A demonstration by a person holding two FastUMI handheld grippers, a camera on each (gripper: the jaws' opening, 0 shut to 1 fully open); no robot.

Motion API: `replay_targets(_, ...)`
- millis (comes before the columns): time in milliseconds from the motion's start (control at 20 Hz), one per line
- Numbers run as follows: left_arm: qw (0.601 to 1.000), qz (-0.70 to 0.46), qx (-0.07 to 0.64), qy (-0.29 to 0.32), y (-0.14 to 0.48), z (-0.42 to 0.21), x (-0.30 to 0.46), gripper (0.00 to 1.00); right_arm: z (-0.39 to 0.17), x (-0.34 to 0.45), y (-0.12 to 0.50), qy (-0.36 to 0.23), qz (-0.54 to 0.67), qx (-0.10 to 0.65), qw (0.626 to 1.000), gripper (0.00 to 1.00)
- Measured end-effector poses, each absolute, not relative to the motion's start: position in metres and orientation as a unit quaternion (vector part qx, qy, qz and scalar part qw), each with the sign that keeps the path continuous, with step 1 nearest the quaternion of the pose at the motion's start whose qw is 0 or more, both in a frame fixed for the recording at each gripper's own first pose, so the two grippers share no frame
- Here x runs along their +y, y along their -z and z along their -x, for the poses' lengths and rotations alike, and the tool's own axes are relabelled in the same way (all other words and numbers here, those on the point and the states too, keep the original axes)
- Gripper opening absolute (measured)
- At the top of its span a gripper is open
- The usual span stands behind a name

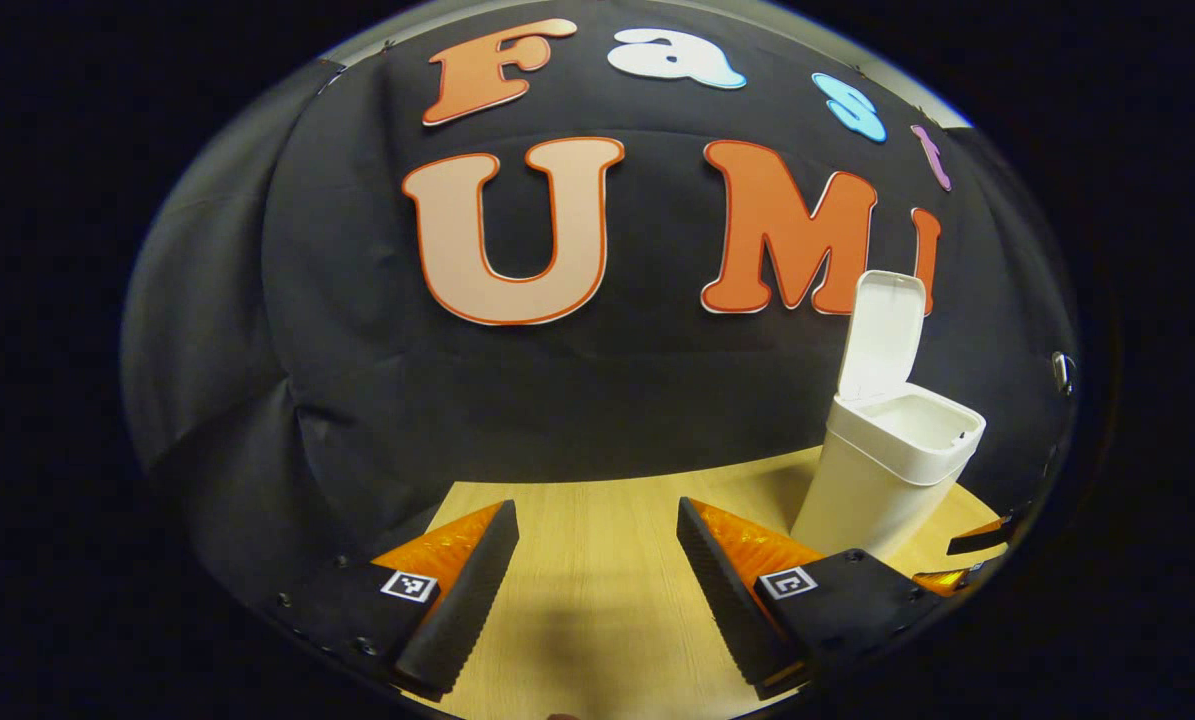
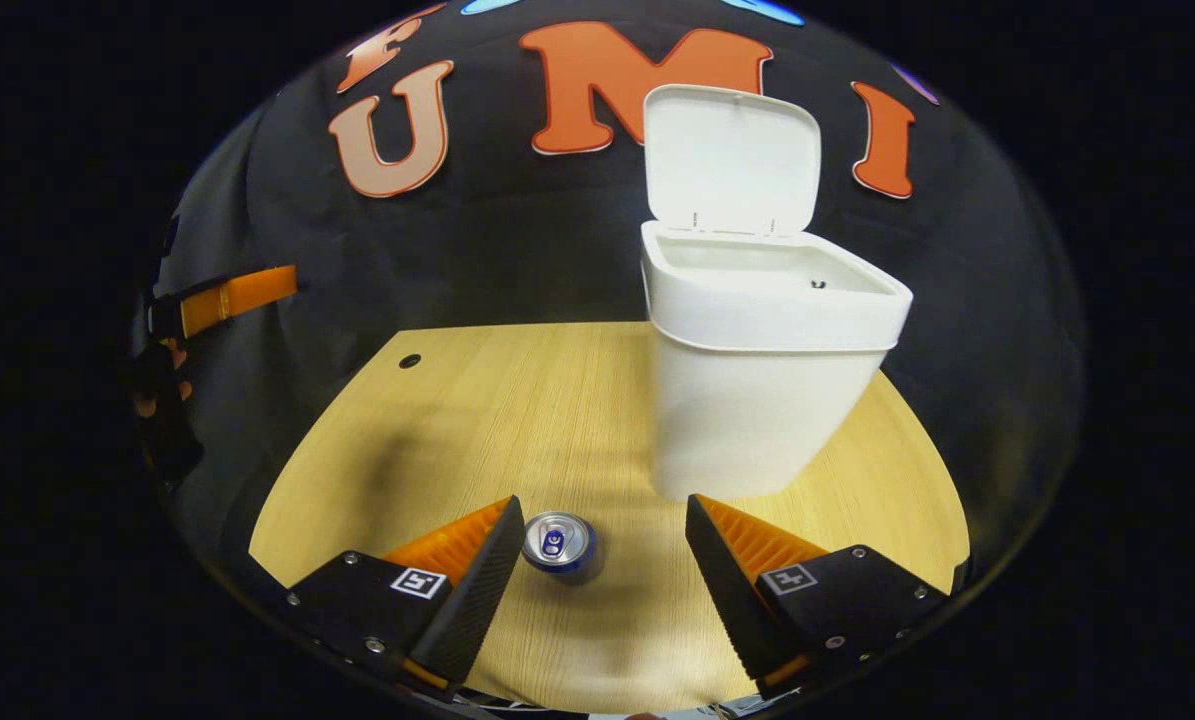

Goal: Press the lid of the desktop garbage bin to open it, pick up the crumpled paper on the desktop and throw it into the bin, then pick up the pop can on the desktop and drop it into the bin, and finally close the garbage bin lid.

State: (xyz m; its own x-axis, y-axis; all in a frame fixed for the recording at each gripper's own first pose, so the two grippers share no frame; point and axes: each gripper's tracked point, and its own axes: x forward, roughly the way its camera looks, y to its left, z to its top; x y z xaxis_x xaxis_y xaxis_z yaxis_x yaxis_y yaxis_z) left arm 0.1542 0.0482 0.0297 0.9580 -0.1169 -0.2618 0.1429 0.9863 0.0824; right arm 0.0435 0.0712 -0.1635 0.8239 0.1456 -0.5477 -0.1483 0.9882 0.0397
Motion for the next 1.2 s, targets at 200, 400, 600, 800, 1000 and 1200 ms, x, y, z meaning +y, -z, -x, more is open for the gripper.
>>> replay_targets(200,0.988,-0.05,0.136,0.051,-0.02,-0.146,0.07,1.0,-0.057,0.093,0.188,-0.089,0.006,0.297,0.951,0.98)
replay_targets(400,0.988,-0.045,0.14,0.044,-0.01,-0.141,0.086,1.0,-0.073,0.103,0.218,-0.084,0.017,0.316,0.945,0.98)
replay_targets(600,0.988,-0.039,0.143,0.036,-0.006,-0.142,0.092,1.0,-0.081,0.108,0.246,-0.079,0.041,0.337,0.937,0.98)
replay_targets(800,0.988,-0.043,0.145,0.027,-0.002,-0.138,0.109,1.0,-0.08,0.113,0.278,-0.074,0.06,0.366,0.926,0.99)
replay_targets(1000,0.988,-0.042,0.15,0.023,0.001,-0.14,0.113,1.0,-0.081,0.114,0.29,-0.078,0.063,0.377,0.921,0.99)
replay_targets(1200,0.987,-0.046,0.15,0.026,0.002,-0.139,0.111,1.0,-0.078,0.119,0.294,-0.076,0.043,0.383,0.92,0.84)
